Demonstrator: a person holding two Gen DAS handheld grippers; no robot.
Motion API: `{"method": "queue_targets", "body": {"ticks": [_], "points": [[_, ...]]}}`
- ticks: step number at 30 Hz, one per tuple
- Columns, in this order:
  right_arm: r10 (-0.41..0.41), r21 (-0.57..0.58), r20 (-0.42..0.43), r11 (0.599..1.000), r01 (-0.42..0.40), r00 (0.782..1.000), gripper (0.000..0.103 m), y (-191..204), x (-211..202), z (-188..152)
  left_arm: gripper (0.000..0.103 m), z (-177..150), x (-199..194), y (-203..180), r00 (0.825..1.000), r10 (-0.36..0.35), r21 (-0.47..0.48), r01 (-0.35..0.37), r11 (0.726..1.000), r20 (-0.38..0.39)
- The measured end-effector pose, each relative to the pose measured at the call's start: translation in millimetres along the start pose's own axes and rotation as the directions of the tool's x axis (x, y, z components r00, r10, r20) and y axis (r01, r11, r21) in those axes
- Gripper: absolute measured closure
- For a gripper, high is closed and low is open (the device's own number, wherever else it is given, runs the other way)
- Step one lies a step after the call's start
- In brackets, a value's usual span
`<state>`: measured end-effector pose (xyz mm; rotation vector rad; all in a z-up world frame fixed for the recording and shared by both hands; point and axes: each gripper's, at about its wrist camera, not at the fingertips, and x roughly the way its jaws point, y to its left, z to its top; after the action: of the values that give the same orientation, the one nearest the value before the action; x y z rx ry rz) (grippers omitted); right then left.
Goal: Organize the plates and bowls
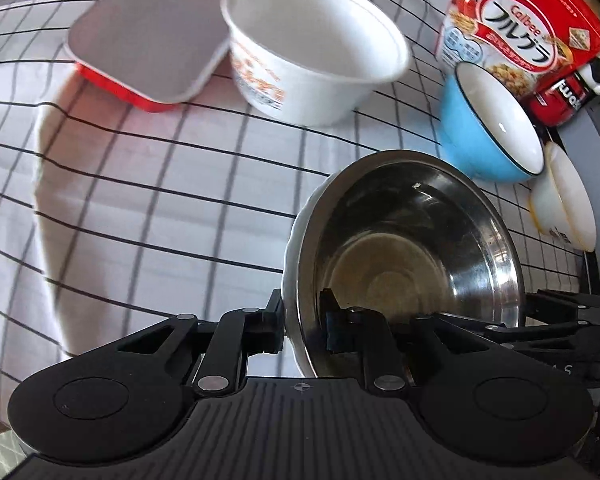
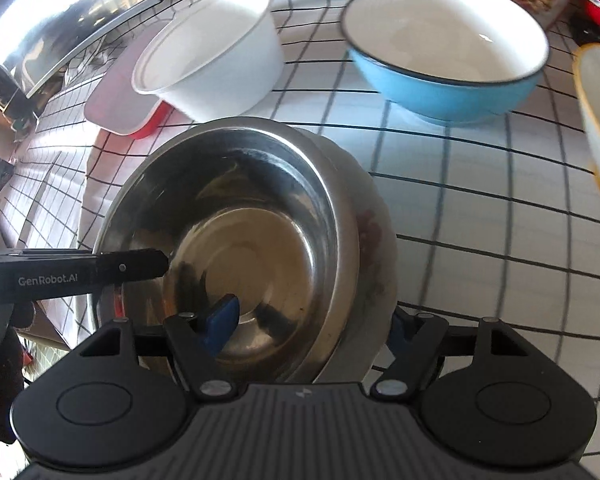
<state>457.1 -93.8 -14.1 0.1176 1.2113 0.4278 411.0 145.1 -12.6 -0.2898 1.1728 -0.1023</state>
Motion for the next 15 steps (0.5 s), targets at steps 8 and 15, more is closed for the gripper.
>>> {"method": "queue_targets", "body": {"ticks": [8, 15], "points": [[0.005, -0.021, -0.002, 1.0, -0.005, 1.0, 0.028, 22.2, 10.6, 8.7, 0.082, 1.4, -8.4, 22.3, 1.0, 0.021, -0.011, -0.021, 1.0, 0.017], [-0.003, -0.03, 0.004, 1.0, 0.004, 1.0, 0.028, 33.2, 16.1, 12.6, 0.082, 5.1, -9.3, 32.4, 1.0, 0.004, -0.014, -0.004, 1.0, 0.024]]}}
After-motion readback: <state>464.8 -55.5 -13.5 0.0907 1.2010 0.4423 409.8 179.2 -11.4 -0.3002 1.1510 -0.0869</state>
